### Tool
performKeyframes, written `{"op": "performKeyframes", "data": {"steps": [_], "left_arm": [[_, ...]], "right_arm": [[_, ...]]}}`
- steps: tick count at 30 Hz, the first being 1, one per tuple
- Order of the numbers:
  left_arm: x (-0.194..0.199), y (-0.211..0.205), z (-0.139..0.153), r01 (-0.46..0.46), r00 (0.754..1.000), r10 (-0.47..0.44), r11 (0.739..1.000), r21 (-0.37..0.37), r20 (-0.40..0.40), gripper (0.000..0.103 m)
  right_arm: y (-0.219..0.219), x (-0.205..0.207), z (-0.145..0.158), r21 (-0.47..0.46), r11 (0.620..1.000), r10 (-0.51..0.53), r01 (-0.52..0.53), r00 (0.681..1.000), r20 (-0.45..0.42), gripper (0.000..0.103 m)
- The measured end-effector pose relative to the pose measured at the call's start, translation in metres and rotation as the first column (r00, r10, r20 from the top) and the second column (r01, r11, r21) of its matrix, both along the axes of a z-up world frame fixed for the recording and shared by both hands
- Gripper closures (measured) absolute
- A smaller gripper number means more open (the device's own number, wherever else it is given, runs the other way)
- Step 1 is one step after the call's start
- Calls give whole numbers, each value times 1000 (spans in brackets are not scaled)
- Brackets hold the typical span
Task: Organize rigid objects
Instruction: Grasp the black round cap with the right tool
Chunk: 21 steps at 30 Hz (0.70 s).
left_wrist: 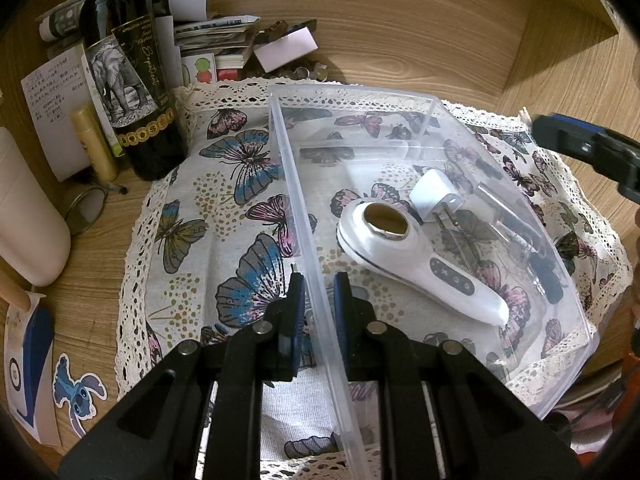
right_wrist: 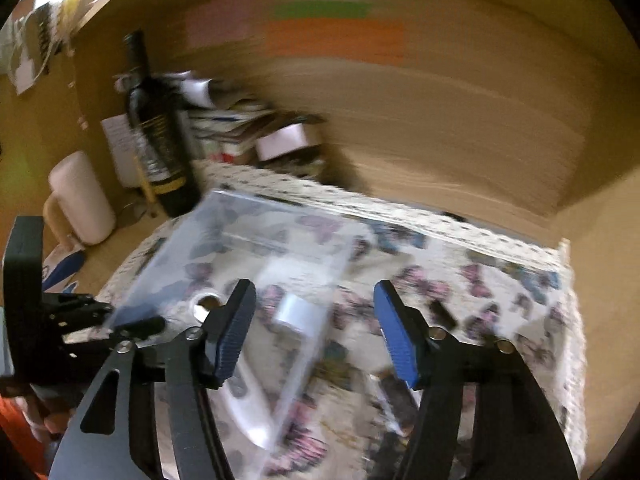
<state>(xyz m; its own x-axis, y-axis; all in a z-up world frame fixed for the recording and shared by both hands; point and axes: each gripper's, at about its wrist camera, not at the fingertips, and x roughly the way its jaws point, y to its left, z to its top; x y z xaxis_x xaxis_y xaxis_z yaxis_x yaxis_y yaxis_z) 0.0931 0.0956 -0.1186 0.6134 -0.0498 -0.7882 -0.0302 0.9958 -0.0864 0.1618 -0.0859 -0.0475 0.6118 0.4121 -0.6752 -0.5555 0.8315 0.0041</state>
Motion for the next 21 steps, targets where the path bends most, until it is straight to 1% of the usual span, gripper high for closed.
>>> {"op": "performKeyframes", "data": {"steps": [2,5,8,11,15,18,21], "left_arm": [[0,0,0,1,1000,-1,1000,1,0,89],[0,0,0,1,1000,-1,1000,0,1,89],[0,0,0,1,1000,-1,1000,0,0,89],[0,0,0,1,1000,-1,1000,0,1,89],[0,0,0,1,1000,-1,1000,0,0,89],[0,0,0,1,1000,-1,1000,0,0,89],[0,0,0,1,1000,-1,1000,0,0,89]], "right_arm": [[-16,0,0,-8,999,-46,46,999,6,39],[-39,1,-2,-26,994,-107,107,994,6,39],[-63,4,-10,-46,983,-180,179,984,-8,38],[-84,8,-22,-81,968,-241,238,970,-36,38],[-115,10,-38,-86,945,-321,314,943,-88,37],[-130,11,-52,-90,933,-357,347,924,-136,37],[-139,10,-63,-94,928,-373,362,912,-170,38]]}}
